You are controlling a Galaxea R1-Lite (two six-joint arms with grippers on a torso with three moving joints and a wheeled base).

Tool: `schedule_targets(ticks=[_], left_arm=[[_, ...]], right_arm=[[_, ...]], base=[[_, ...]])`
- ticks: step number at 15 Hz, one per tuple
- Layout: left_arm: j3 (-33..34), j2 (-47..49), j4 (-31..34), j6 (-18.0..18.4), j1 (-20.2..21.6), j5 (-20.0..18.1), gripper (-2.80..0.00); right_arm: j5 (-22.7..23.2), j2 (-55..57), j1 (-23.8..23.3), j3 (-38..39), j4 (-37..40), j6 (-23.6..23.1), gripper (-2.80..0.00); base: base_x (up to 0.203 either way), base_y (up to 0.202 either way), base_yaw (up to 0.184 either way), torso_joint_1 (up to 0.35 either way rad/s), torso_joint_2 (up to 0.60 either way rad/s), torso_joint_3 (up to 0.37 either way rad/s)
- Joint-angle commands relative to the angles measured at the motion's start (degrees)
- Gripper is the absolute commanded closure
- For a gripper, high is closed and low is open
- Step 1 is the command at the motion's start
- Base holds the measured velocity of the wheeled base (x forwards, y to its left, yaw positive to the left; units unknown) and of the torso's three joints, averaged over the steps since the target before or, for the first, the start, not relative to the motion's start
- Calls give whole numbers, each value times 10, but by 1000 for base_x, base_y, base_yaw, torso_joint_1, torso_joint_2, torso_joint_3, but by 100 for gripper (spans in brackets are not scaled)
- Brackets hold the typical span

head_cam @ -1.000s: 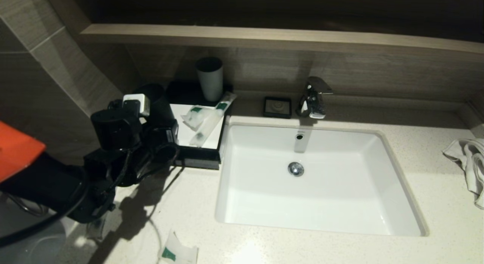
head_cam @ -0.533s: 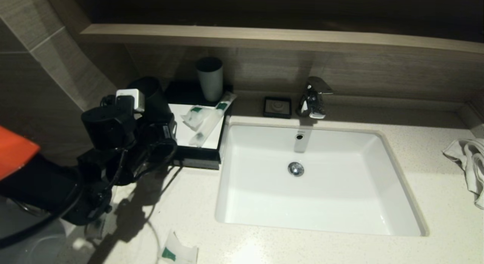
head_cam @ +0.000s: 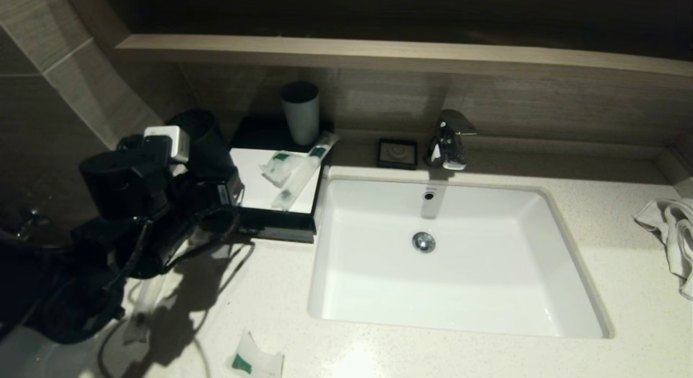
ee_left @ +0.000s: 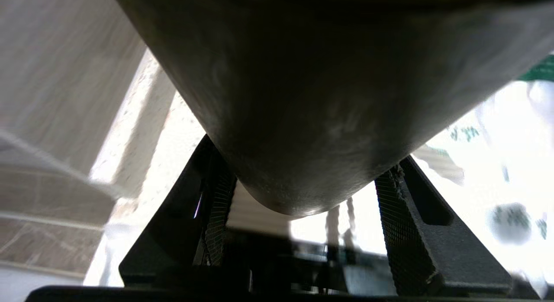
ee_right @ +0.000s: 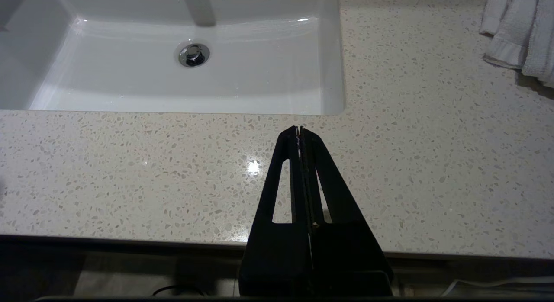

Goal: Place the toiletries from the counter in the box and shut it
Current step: Pick up the cup, then place the cup on the storage box

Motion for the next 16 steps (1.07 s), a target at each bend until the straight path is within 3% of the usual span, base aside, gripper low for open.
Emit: schedule_targets(ticks=[1, 5, 11, 16], left_arm=[[5, -46, 24, 0, -1, 2, 0], [-40, -114, 139, 1, -1, -2, 0], [-176, -159, 314, 1, -4, -5, 0], [-269, -148, 384, 28, -5, -5, 0]], right_arm=[[0, 0, 0, 0, 0, 0, 0], [0, 0, 0, 0, 0, 0, 0], [0, 0, 0, 0, 0, 0, 0], [0, 0, 0, 0, 0, 0, 0]], base=[[0, 0, 0, 0, 0, 0], [0, 0, 0, 0, 0, 0], [0, 0, 0, 0, 0, 0], [0, 0, 0, 0, 0, 0]])
